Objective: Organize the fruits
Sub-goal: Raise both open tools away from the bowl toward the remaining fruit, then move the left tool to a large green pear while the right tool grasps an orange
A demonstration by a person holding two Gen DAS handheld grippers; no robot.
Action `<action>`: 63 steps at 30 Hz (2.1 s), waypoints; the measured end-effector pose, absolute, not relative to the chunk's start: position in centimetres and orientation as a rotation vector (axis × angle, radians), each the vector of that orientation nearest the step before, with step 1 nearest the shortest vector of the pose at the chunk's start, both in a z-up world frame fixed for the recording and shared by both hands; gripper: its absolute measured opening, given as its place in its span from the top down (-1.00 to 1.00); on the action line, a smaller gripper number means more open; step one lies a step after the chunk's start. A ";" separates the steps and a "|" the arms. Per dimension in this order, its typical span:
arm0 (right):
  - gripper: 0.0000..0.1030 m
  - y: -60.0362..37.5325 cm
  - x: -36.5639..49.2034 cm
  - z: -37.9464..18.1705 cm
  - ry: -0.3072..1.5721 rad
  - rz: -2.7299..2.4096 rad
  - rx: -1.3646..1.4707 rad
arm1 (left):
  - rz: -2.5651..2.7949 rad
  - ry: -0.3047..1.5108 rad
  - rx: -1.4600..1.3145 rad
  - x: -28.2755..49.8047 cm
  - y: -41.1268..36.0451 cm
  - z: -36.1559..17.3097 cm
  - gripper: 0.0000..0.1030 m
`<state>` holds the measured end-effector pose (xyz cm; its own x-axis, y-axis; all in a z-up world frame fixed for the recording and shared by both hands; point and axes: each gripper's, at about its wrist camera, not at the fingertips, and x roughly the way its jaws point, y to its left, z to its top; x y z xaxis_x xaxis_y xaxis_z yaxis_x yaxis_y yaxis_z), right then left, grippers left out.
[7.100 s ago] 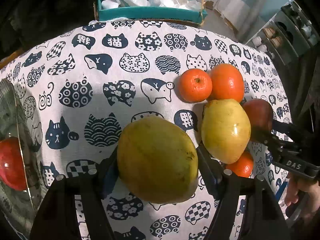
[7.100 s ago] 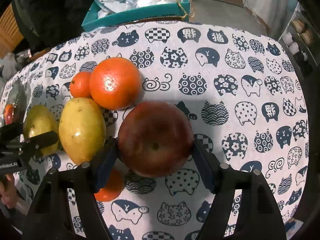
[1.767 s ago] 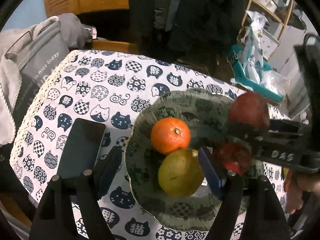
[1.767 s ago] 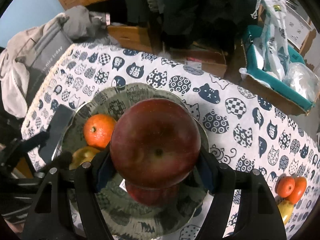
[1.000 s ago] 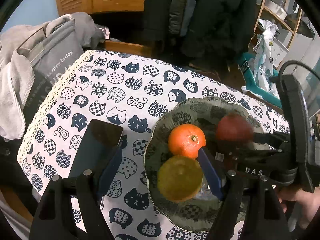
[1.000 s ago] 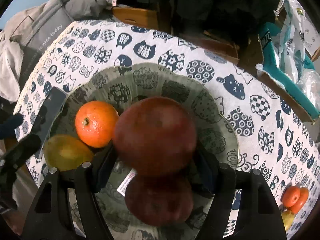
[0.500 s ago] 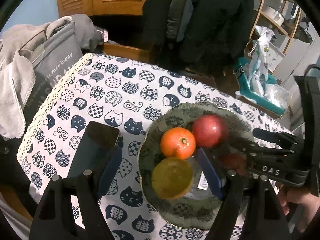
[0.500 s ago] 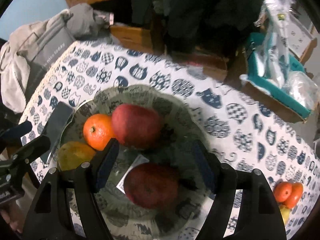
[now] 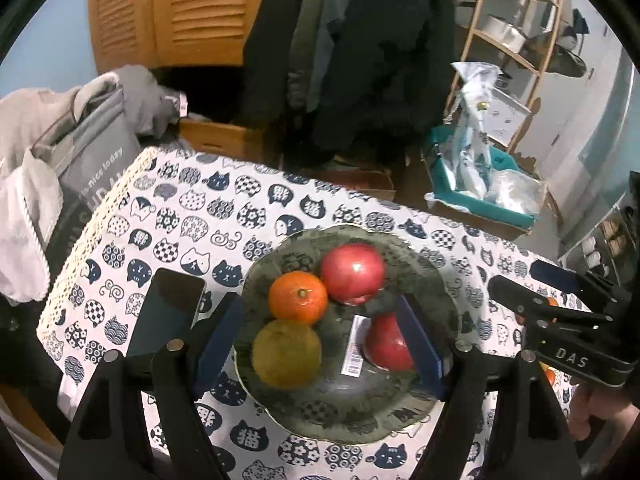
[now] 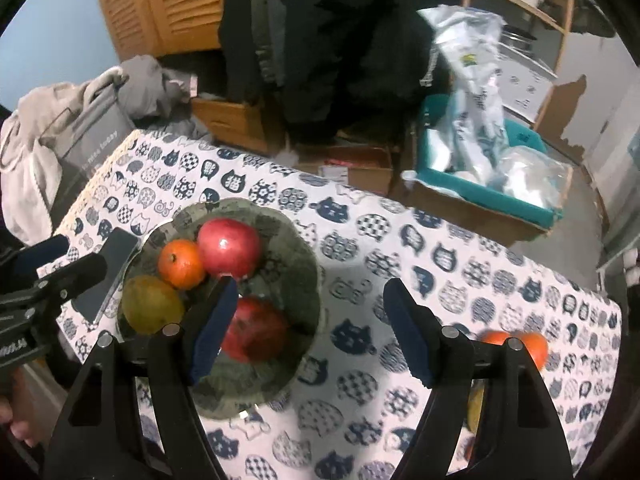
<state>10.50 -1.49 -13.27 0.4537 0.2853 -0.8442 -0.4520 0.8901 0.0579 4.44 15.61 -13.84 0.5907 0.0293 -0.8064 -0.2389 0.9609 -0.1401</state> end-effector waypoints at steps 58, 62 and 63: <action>-0.47 -26.9 2.9 -17.8 1.118 0.169 -0.025 | -0.071 1.054 0.016 5.0 -5.9 -17.4 -0.96; -0.47 -26.9 3.1 -19.9 1.166 0.174 -0.018 | -0.072 1.075 0.052 5.3 -6.8 -19.1 -0.96; -0.47 -26.8 3.1 -20.3 1.176 0.175 -0.018 | -0.071 1.082 0.056 5.3 -6.9 -19.5 -0.96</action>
<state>3.15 -26.85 -20.30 0.3730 0.1270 -0.9191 -0.1462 0.9863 0.0769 5.29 -6.95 -19.52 0.4675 -0.0304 -0.8834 0.0848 0.9963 0.0106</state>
